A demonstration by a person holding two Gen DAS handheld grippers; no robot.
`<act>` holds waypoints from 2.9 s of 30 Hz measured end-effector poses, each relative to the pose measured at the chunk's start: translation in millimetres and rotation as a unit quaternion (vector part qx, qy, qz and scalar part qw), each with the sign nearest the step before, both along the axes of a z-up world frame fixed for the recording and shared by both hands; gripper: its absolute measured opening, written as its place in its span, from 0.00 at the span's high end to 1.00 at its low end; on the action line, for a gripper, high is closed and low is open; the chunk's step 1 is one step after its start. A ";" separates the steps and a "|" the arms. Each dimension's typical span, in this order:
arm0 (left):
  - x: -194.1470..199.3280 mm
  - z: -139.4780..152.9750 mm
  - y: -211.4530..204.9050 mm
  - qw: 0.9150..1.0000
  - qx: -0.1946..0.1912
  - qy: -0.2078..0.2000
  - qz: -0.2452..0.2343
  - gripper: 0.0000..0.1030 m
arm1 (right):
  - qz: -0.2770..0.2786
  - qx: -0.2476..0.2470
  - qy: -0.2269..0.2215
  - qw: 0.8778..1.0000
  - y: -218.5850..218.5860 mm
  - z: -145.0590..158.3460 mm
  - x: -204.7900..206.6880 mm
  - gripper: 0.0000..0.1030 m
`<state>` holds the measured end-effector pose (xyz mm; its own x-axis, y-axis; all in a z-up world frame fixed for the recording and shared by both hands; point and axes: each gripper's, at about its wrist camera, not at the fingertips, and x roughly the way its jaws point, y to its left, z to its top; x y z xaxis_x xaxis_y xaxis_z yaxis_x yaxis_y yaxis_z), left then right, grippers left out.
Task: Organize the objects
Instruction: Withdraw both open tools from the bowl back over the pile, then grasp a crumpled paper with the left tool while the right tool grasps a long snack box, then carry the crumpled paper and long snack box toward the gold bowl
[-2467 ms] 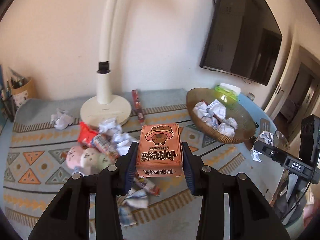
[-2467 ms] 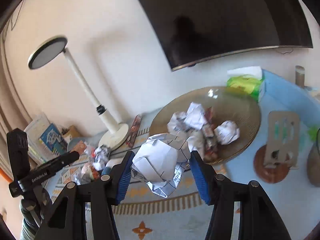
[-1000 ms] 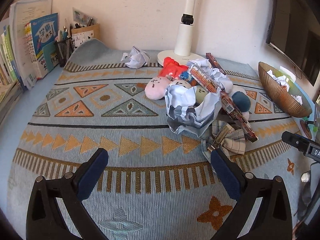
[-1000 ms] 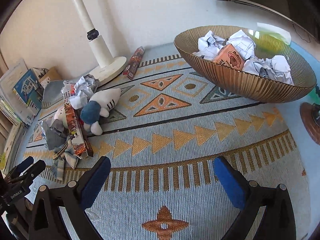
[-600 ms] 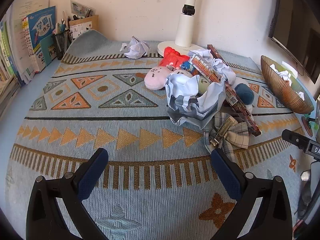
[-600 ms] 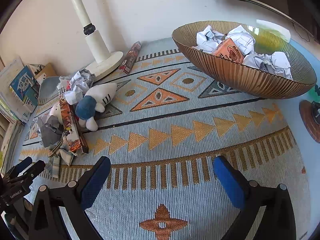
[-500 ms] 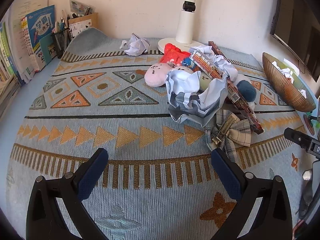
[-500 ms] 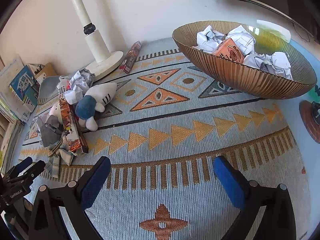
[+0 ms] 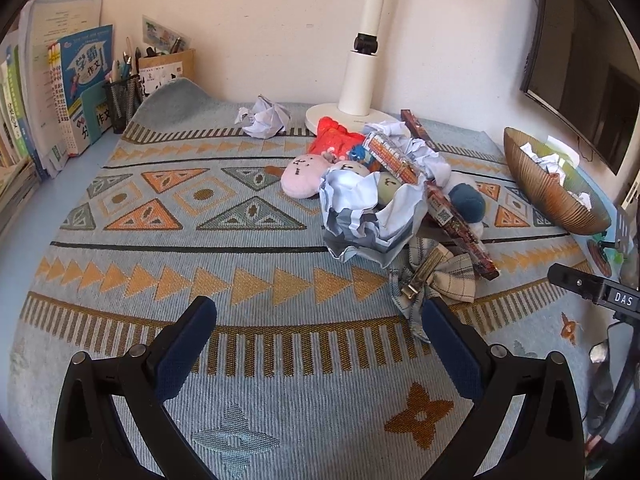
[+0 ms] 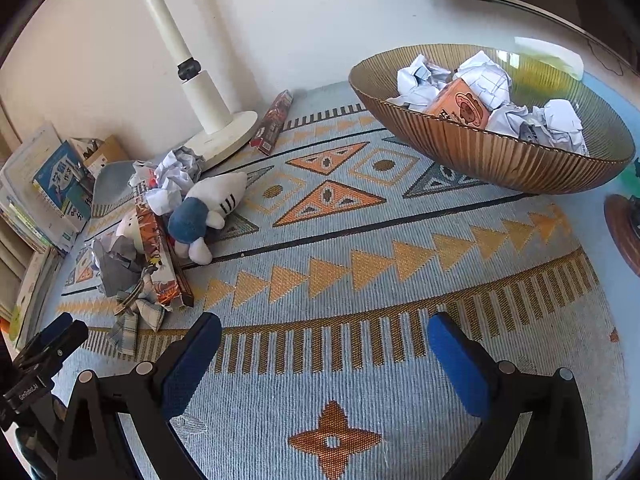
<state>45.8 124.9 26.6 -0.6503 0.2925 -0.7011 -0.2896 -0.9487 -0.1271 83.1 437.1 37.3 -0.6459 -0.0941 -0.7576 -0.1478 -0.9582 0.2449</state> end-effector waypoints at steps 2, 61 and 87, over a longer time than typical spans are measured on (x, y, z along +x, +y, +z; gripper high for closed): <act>-1.6 3.8 -1.6 1.000 0.015 0.000 -0.009 0.01 | 0.024 0.012 0.017 1.000 -9.2 5.9 3.1 0.00; -13.1 -4.5 -5.1 0.998 0.053 -0.011 -0.006 0.49 | 0.135 0.120 -0.012 0.984 -62.1 -7.3 17.7 0.79; -5.5 -1.8 2.9 0.999 0.035 0.011 -0.022 0.51 | 0.172 0.031 0.048 0.983 -50.4 5.6 31.6 0.80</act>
